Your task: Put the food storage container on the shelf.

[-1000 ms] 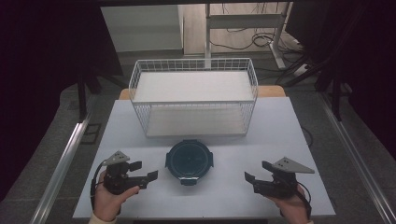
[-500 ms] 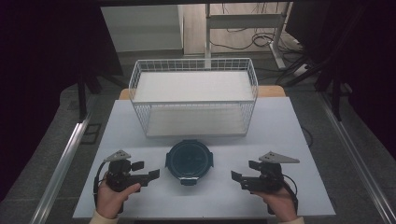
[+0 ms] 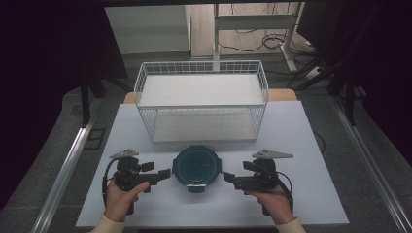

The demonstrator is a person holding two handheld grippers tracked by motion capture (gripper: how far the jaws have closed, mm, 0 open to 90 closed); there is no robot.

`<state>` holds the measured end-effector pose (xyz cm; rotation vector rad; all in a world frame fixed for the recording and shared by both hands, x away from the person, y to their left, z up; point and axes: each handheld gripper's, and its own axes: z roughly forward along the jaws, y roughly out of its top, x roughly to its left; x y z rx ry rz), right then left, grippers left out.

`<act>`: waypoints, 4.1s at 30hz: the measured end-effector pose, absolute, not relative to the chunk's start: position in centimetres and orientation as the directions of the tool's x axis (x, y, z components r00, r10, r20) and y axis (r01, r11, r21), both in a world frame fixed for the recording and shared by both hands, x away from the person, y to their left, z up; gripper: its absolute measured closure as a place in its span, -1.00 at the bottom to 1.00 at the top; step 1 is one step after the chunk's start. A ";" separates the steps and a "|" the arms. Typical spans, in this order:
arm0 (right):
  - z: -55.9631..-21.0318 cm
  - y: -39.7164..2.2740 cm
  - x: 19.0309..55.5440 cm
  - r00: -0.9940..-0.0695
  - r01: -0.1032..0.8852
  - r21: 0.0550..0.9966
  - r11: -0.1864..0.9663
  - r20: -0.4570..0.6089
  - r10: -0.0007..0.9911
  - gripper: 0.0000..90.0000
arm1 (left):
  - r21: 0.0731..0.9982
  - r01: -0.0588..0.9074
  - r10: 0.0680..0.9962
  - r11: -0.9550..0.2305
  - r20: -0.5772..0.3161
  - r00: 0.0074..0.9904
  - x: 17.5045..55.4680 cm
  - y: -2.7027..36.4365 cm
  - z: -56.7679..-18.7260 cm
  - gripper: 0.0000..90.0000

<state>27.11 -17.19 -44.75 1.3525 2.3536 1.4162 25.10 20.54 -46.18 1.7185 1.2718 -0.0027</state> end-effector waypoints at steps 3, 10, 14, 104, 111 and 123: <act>-44.9 -16.7 27.8 -0.597 0.662 0.730 0.172 0.375 0.709 -0.78 | 0.670 0.743 0.729 -0.005 -0.506 0.461 25.9 20.1 -46.1 -0.70; -45.8 -15.6 29.0 -0.575 0.706 0.691 0.156 0.431 0.695 -0.78 | 0.640 0.768 0.722 0.019 -0.540 0.432 27.2 20.2 -46.7 -0.71; -46.6 -14.4 29.6 -0.578 0.720 0.674 0.165 0.449 0.681 -0.78 | 0.637 0.771 0.724 0.010 -0.536 0.434 27.5 20.0 -47.1 -0.71; -47.7 -12.9 29.6 -0.500 0.780 0.625 0.024 0.601 0.624 -0.22 | 0.594 0.803 0.667 0.052 -0.619 0.415 26.8 17.7 -47.6 -0.14; -47.0 -13.1 29.5 -0.522 0.763 0.646 0.030 0.587 0.619 -0.21 | 0.609 0.792 0.670 0.037 -0.603 0.433 26.7 17.5 -46.9 -0.14; -46.2 -13.3 29.6 -0.537 0.751 0.659 0.042 0.572 0.620 -0.21 | 0.618 0.786 0.667 0.027 -0.597 0.446 26.8 17.3 -46.1 -0.13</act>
